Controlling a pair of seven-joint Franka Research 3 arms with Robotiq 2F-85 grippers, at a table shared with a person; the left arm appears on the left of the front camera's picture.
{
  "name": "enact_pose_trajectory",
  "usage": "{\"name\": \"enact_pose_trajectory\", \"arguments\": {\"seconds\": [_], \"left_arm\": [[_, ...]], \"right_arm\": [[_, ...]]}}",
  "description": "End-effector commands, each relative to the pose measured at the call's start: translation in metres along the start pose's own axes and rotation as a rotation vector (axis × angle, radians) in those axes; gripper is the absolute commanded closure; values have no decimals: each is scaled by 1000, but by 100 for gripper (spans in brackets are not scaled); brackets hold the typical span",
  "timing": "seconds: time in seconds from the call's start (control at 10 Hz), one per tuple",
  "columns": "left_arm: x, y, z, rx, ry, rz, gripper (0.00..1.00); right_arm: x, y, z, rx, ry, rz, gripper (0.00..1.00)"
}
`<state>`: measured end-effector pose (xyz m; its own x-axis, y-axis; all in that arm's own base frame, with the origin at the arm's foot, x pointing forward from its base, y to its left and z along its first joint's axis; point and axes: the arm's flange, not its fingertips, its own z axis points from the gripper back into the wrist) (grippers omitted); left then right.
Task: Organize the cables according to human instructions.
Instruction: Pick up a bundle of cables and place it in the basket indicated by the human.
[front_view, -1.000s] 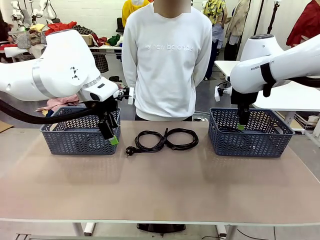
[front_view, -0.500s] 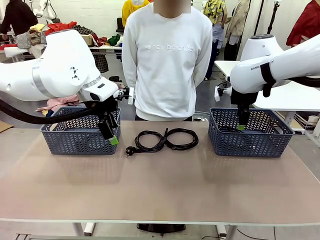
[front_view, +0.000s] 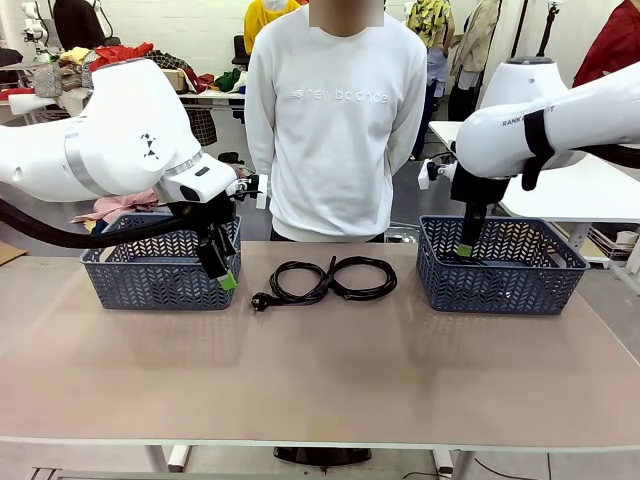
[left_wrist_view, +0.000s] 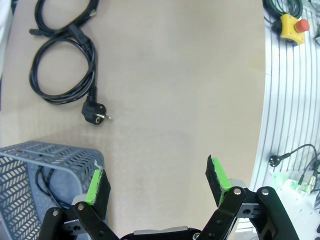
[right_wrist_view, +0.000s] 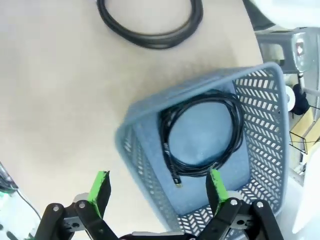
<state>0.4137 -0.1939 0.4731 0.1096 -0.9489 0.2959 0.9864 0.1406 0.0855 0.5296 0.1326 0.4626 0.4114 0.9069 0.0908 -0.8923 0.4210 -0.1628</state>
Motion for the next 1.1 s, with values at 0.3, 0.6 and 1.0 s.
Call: {"name": "enact_pose_trajectory", "arguments": {"seconds": [0.3, 0.6, 1.0], "left_arm": [[-1, -1, 0, -2, -4, 5, 0], [-1, -1, 0, -2, -4, 5, 0], [-1, -1, 0, -2, -4, 5, 0]], "right_arm": [[6, 87, 7, -27, -226, -37, 0], [13, 118, -1, 37, -290, 8, 0], [26, 130, -4, 42, -255, 3, 0]]}}
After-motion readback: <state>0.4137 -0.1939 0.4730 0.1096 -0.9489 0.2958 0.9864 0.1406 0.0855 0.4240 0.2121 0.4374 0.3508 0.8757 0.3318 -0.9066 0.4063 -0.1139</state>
